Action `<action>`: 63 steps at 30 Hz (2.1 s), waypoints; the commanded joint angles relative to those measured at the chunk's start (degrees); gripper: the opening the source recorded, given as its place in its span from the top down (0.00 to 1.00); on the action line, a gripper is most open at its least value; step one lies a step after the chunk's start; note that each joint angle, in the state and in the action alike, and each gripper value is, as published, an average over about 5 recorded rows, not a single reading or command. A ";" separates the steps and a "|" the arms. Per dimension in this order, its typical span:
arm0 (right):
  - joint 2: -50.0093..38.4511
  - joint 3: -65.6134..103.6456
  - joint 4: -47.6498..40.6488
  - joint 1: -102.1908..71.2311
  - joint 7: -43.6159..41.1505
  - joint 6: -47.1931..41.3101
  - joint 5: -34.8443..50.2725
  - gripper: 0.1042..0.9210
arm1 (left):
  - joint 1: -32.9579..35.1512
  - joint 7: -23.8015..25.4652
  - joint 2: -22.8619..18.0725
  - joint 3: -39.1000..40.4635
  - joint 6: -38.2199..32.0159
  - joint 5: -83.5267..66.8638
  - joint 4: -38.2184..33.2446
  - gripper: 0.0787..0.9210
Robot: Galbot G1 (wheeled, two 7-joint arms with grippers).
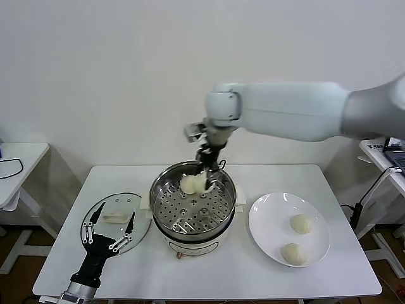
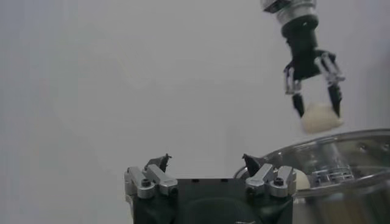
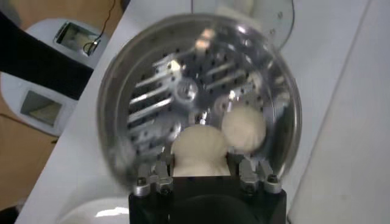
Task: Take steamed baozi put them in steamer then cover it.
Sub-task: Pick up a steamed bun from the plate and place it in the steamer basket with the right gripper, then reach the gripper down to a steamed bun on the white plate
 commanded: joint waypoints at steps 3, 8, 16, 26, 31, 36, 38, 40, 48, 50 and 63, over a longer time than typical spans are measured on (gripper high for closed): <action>11.32 -0.72 -5.82 -6.20 6.62 -1.88 1.71 0.38 | 0.07 -0.12 -0.11 0.15 -0.02 -0.01 -0.06 0.12; 12.07 -0.96 -6.75 -7.62 7.30 -2.18 0.85 0.38 | 0.41 -0.17 -0.05 -0.10 -0.28 0.00 0.13 0.12; 12.29 -0.90 -7.01 -9.02 7.51 -2.32 0.13 0.38 | 0.62 -0.26 -0.04 -0.43 -0.52 0.00 0.32 0.12; 9.26 0.09 -4.83 -8.49 7.52 -2.29 -0.99 0.17 | 0.63 -0.49 -0.06 -0.63 -0.72 0.00 0.60 0.12; 2.15 2.21 0.48 -4.24 4.35 -1.82 -4.43 0.12 | 0.62 -0.53 -0.11 -0.44 -0.52 0.14 0.64 0.12; -9.37 3.79 7.33 2.28 -2.27 -0.12 -6.86 0.12 | 0.71 -0.43 -0.62 -0.21 -0.26 0.55 0.13 0.12; -14.94 3.85 9.25 4.62 -4.99 1.32 -8.42 0.12 | 0.76 -0.42 -0.78 -0.07 -0.24 0.74 -0.07 0.12; -20.41 3.28 10.79 6.63 -7.77 3.36 -10.50 0.12 | 0.76 -0.42 -0.87 0.05 -0.25 0.92 -0.20 0.12; -39.30 1.07 13.13 4.81 -14.13 12.58 -20.47 0.12 | 0.53 -0.44 -1.04 0.44 -0.16 1.30 -0.23 0.12; -42.67 0.53 13.68 2.31 -14.31 13.59 -22.56 0.12 | 0.46 -0.44 -1.19 0.47 -0.08 1.42 -0.16 0.12; -50.51 11.31 13.54 -22.78 -15.26 14.34 -32.47 0.12 | 0.89 -0.47 -2.41 0.34 0.72 2.28 -0.68 0.12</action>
